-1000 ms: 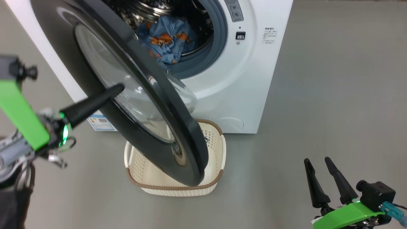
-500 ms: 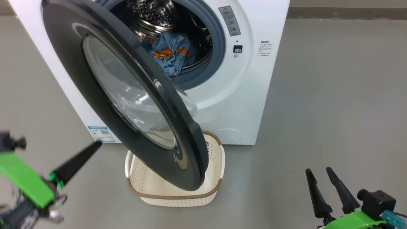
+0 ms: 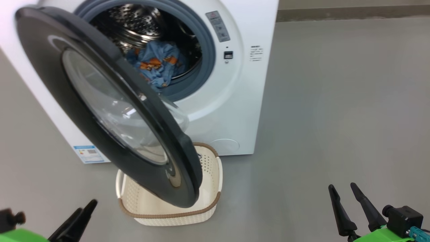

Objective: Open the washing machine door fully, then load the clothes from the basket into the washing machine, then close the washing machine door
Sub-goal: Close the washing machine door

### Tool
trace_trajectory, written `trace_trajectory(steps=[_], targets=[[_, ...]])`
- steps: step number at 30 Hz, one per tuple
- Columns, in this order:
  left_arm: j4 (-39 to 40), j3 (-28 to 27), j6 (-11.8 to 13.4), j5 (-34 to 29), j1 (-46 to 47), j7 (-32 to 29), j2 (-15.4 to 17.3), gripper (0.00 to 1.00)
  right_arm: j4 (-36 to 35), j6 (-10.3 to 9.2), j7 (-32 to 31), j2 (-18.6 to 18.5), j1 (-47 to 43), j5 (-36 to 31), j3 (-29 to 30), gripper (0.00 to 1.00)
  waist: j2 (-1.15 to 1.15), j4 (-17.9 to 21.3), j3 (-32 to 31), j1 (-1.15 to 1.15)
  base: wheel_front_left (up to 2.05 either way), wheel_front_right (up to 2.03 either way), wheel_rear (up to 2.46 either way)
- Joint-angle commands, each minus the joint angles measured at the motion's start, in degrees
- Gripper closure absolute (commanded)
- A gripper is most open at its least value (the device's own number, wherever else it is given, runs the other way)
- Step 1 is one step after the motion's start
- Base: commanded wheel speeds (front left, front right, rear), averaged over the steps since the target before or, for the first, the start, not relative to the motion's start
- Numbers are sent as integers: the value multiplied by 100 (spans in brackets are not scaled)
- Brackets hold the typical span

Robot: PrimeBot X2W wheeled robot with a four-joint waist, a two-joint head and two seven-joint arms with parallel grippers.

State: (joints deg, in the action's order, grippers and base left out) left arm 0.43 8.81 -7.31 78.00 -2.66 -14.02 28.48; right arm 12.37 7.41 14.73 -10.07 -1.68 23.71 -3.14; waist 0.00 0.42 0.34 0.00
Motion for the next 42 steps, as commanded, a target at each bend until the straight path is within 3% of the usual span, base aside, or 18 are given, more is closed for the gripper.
trace_trajectory(steps=[1,8,12,16,27,35,42], targets=[[50,-151,-18,-205,152,224,322,0,-126,8,27,-117,29,-29,-118,0,0,131,3,0,0,0,0],[-597,819,-18,-975,74,2209,681,0,-81,8,27,-164,44,-43,-92,0,0,463,23,0,0,0,0],[-1126,1184,-18,-1551,186,2817,813,0,-72,8,27,-166,54,-36,-67,0,0,557,11,0,0,0,0],[-1460,999,-18,-2298,330,2897,590,0,-72,8,27,-147,66,-46,-43,0,0,591,12,0,0,0,0],[-849,-677,-18,-4704,-56,2901,-831,0,-115,8,27,-120,97,-52,61,0,0,543,27,0,0,0,0],[-498,-1046,-18,-5364,-269,2902,-1294,0,-153,8,27,-113,115,-54,81,0,0,555,18,0,0,0,0],[-683,-1068,-18,-5494,-344,2902,-1498,0,-144,8,27,-66,94,-71,94,0,0,565,19,0,0,0,0]])
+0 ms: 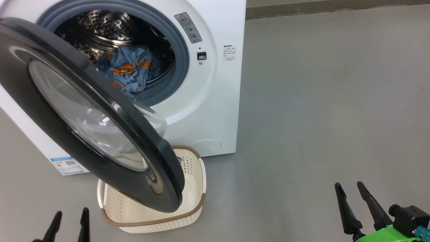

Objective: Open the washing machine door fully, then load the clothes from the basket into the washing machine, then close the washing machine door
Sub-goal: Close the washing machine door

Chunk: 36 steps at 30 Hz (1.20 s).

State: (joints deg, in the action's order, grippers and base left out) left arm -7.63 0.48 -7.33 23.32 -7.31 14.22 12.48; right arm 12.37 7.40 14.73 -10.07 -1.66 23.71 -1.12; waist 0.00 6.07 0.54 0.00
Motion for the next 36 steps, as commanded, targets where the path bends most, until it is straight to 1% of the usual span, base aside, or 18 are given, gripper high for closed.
trace_trajectory(steps=[1,8,17,18,19,20,21,26,30,36], targets=[[87,-233,-15,-15,114,77,77,0,-141,9,27,-63,89,-71,-108,0,0,3,-1,0,0,0,0],[39,-242,-15,-40,118,77,11,0,-136,9,27,-60,76,-62,-92,0,0,2,-3,0,0,0,0],[-6,-131,-15,-30,116,77,12,0,-110,9,27,-45,82,-77,-112,0,0,-91,-24,0,0,0,0],[-6,-126,-15,-30,111,77,5,0,-102,9,27,-42,91,-75,-122,26,0,-104,-29,0,0,0,0],[-8,-118,-15,-33,105,77,-5,0,-93,9,27,-38,103,-67,-138,55,0,-119,-36,0,0,0,0],[-10,-112,-15,-31,99,77,-20,0,-77,9,27,-36,118,-56,-153,81,0,-135,-42,0,0,0,0],[-9,-104,-15,-31,95,77,-36,0,-61,9,27,-34,141,-41,-169,100,0,-154,-47,0,0,0,0],[-2,-32,-15,-61,76,77,-92,0,-49,9,27,8,338,18,-305,100,0,-268,-74,0,0,0,0],[46,-96,-15,-84,66,78,-174,0,-82,9,27,66,607,74,-448,100,0,-371,-89,0,0,0,0],[133,-245,-15,-202,63,78,-360,0,-381,9,27,223,1178,263,-619,100,0,-578,-108,0,0,0,0]])
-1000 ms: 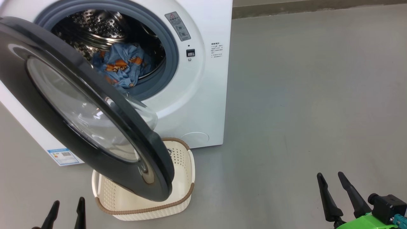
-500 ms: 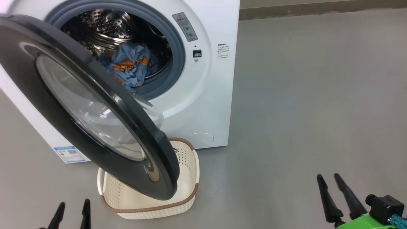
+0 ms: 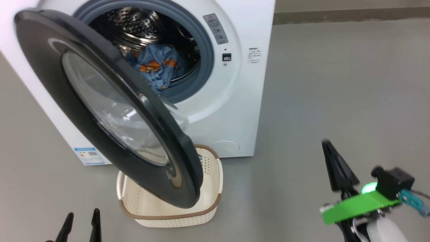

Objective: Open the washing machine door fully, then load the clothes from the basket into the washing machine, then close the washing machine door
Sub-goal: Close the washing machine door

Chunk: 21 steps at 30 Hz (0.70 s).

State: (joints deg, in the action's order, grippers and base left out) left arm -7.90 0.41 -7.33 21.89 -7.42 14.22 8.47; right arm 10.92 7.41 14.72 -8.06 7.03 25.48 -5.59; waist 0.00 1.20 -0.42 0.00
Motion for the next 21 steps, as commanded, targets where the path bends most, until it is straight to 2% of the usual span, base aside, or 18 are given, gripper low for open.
trace_trajectory(steps=[1,7,12,16,17,21], targets=[[170,-256,-15,-80,76,78,18,0,-326,8,28,50,413,130,-214,100,0,-128,-16,0,0,0,0],[281,-314,-15,-139,48,78,-40,0,-934,8,28,133,945,291,-549,100,0,-317,-42,0,0,0,0],[401,-348,-15,-177,-9,78,-90,0,-1606,8,28,251,1318,418,-1067,100,0,-517,-81,0,0,0,0],[472,-313,-15,-196,-63,78,-138,0,-1992,8,28,342,1442,513,-1668,100,0,-675,-107,0,0,0,0],[526,-325,-15,-183,-84,78,-176,0,-1990,8,28,351,1465,587,-2098,100,0,-749,-110,0,0,0,0],[585,-317,-15,-172,-122,78,-220,0,-1742,8,28,287,1502,696,-2874,100,0,-876,-113,0,0,0,0]])
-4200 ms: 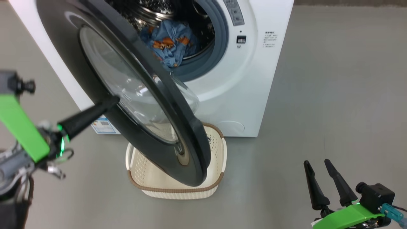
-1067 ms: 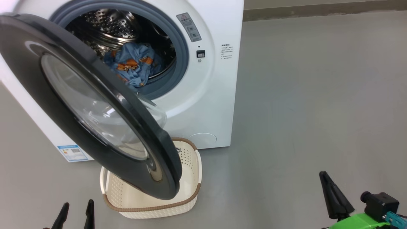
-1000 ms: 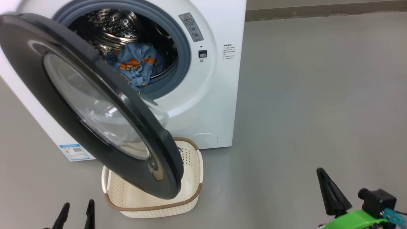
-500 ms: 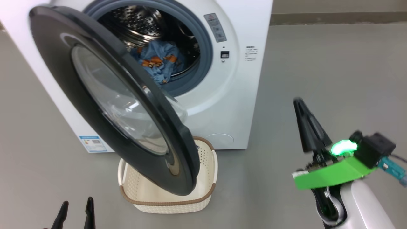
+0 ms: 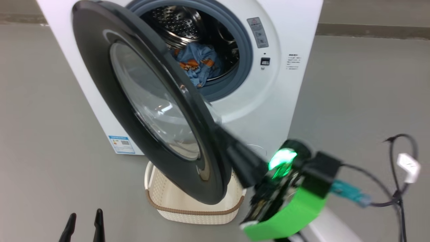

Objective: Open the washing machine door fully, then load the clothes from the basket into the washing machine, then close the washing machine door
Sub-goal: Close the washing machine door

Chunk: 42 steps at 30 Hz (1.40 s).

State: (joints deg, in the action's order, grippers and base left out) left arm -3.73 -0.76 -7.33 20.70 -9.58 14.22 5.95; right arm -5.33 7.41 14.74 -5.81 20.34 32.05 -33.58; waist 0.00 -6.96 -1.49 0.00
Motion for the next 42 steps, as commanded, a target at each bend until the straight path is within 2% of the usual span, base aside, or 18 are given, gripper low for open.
trace_trajectory(steps=[1,10,17,24,42], targets=[[170,-191,-15,-53,91,78,24,0,-26,8,26,62,154,72,-229,100,0,-94,-6,0,0,0,0],[179,-185,-15,-37,103,78,-12,0,1044,8,26,118,-156,356,-1191,100,0,-252,22,0,0,0,0],[131,-141,-15,-11,136,78,-72,0,1984,8,26,152,-326,423,-1376,100,0,-284,86,0,0,0,0],[122,-106,-15,7,190,78,-107,0,2528,8,26,225,-264,495,-1025,100,0,-310,149,0,0,0,0],[124,8,-15,41,375,78,-128,0,2787,8,26,289,48,313,11,100,0,-395,420,0,0,0,0]])
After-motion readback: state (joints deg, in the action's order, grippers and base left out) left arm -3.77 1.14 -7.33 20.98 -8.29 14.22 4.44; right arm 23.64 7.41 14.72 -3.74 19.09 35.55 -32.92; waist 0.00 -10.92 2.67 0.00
